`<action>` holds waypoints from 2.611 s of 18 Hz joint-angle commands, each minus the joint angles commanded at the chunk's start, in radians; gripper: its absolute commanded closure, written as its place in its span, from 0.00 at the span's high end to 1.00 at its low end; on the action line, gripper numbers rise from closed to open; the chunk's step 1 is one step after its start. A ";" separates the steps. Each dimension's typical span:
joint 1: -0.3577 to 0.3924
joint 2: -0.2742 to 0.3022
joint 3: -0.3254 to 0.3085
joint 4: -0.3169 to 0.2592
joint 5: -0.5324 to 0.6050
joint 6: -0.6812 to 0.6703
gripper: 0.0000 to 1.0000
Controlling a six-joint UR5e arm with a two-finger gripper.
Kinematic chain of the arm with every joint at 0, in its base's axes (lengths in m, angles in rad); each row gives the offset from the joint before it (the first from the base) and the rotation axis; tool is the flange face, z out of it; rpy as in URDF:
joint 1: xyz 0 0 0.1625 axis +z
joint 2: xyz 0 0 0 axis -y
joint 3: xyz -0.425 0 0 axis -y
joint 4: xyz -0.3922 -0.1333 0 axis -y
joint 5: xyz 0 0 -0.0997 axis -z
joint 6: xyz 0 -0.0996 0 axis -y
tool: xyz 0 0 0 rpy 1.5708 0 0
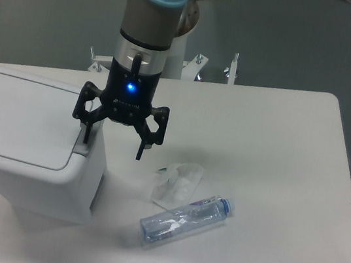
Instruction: Open the trash can
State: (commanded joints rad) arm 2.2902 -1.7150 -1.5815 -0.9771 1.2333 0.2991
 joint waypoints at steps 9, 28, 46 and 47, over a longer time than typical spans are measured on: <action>-0.002 -0.002 -0.003 0.003 0.000 0.000 1.00; 0.104 -0.073 0.095 0.035 0.210 0.241 1.00; 0.296 -0.204 0.028 -0.009 0.282 0.808 1.00; 0.296 -0.206 0.028 -0.011 0.284 0.808 1.00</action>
State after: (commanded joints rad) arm 2.5863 -1.9205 -1.5539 -0.9879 1.5171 1.1075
